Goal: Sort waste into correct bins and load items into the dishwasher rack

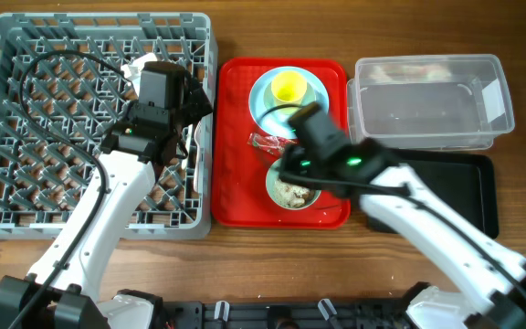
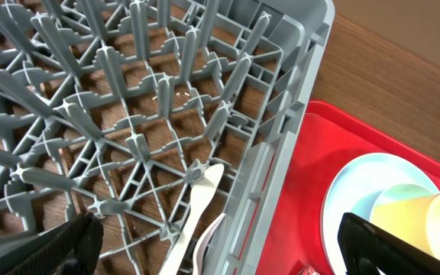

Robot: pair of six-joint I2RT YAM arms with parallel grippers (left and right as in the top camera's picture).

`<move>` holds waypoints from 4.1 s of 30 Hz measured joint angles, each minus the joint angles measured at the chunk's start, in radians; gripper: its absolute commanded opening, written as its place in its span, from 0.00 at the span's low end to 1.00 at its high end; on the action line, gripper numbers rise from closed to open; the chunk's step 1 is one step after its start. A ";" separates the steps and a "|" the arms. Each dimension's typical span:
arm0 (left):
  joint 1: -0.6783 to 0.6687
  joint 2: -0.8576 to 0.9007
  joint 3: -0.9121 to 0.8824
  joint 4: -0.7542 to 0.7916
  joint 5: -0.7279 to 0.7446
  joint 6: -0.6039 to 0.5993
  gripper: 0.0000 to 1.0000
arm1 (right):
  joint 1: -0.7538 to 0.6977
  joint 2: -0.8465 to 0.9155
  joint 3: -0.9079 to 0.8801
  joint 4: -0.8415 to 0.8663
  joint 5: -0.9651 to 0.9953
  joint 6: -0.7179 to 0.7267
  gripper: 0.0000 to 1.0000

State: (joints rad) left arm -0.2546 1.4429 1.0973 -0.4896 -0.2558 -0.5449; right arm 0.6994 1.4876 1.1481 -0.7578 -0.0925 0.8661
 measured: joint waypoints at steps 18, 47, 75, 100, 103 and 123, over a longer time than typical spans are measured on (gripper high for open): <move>0.000 0.000 0.000 0.000 -0.061 0.000 1.00 | 0.105 0.225 0.001 0.045 0.094 -0.038 0.35; 0.000 0.000 0.000 0.001 -0.061 0.000 1.00 | 0.121 0.356 0.001 0.115 0.098 -0.068 0.31; 0.000 0.000 0.000 0.003 -0.056 0.000 1.00 | -0.439 -0.124 -0.115 -0.225 0.337 -0.171 0.04; 0.000 0.000 0.000 0.003 -0.052 0.000 1.00 | -0.543 -0.119 -0.486 0.170 -0.069 -0.302 0.04; 0.000 0.000 0.000 0.003 -0.052 0.000 1.00 | -0.543 -0.119 -0.486 0.169 -0.116 -0.342 0.04; 0.000 0.000 0.000 0.003 -0.052 0.000 1.00 | -0.543 -0.118 -0.251 -0.238 -0.086 -0.506 0.30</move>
State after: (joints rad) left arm -0.2546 1.4429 1.0973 -0.4862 -0.3080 -0.5449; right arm 0.1562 1.3697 0.8967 -0.9958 -0.1787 0.3603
